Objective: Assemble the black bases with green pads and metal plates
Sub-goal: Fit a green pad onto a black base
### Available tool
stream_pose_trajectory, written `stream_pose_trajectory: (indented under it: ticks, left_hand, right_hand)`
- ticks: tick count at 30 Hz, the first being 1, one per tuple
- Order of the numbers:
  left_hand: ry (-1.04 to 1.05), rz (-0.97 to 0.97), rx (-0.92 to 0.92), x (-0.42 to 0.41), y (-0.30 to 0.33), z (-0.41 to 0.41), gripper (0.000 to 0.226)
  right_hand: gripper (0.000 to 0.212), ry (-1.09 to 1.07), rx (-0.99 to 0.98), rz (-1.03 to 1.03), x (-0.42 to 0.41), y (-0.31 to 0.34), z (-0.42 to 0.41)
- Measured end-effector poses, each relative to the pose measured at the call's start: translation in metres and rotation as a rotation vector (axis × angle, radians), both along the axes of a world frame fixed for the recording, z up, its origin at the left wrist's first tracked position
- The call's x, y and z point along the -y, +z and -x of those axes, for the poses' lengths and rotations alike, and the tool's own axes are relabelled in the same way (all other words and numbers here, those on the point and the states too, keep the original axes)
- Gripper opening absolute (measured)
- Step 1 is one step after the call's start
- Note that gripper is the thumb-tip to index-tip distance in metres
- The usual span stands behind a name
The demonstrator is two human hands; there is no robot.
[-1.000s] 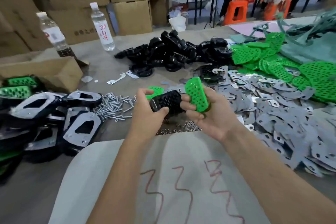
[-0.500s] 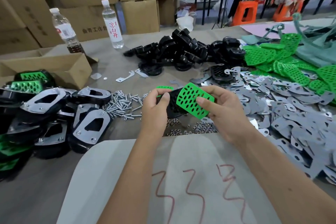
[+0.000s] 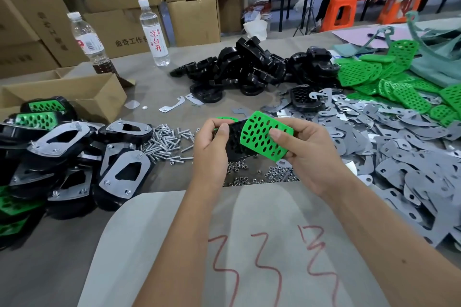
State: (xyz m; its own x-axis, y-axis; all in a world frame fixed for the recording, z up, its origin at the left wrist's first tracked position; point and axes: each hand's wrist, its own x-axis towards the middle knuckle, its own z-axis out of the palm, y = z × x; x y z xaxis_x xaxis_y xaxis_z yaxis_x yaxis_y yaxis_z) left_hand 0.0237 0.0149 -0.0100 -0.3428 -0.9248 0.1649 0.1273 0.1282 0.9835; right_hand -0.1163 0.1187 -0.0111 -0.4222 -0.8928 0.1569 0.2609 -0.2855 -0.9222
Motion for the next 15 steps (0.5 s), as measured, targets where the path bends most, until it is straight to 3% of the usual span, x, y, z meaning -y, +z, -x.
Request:
stream_pose_trajectory:
  ticks: [3,7,15]
  left_hand:
    - [0.027,0.01,-0.005,-0.002,0.0,0.002,0.026]
    - [0.089,-0.028,0.013,-0.001,-0.002,0.004,0.038]
    - [0.059,0.051,0.074,0.002,-0.011,0.007,0.038]
  right_hand:
    - [0.012,-0.103,0.014,-0.004,0.003,0.001,-0.001]
    - [0.014,-0.217,0.004,-0.009,0.003,0.003,0.003]
    - [0.025,-0.232,-0.332,-0.111,0.007,-0.005,-0.006]
